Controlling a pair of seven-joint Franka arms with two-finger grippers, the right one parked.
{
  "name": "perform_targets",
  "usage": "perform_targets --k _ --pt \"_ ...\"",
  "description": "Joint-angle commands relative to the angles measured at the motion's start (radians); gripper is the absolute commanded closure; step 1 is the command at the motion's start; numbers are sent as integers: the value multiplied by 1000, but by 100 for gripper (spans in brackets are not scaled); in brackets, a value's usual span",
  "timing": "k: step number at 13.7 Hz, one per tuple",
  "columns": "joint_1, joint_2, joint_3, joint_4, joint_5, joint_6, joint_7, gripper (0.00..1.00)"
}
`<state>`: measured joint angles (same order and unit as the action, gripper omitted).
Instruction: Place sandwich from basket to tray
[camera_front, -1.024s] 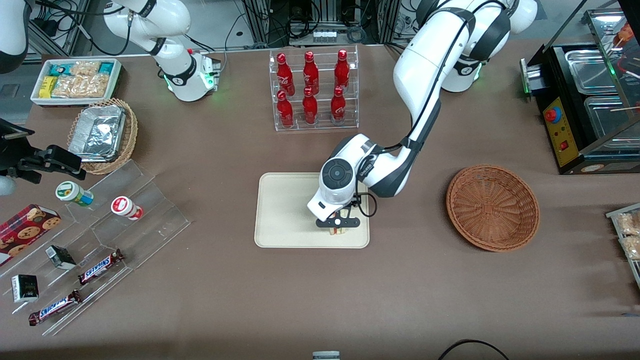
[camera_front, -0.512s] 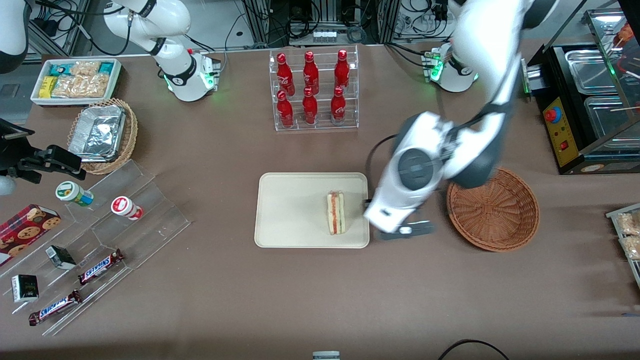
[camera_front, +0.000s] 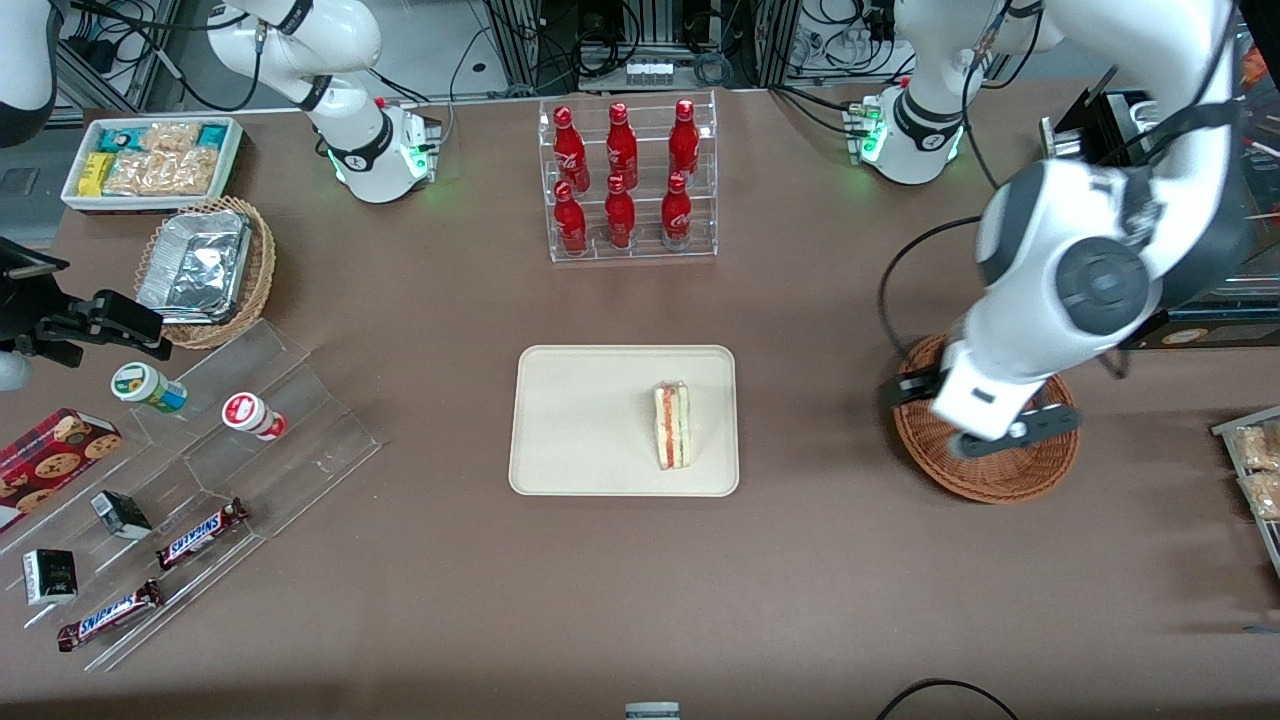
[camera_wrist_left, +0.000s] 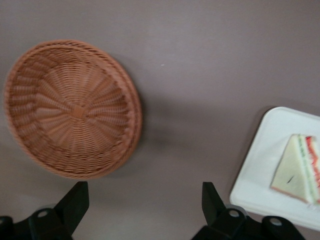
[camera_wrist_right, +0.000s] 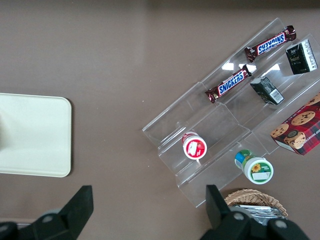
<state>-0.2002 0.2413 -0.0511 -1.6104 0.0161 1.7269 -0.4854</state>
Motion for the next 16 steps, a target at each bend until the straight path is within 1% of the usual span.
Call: perform_targets --k 1,4,6,7,10,14,16 --pt "61 -144 -15 -82 5 -68 86 0" --pt "94 -273 -3 -137 22 -96 160 0" --pt "108 -318 8 -143 28 -157 240 0" --pt "107 -332 22 -141 45 -171 260 0" --pt "108 -343 51 -106 38 -187 369 0" --pt "105 -330 51 -66 31 -152 370 0" --pt "107 -326 51 -65 7 -127 367 0"
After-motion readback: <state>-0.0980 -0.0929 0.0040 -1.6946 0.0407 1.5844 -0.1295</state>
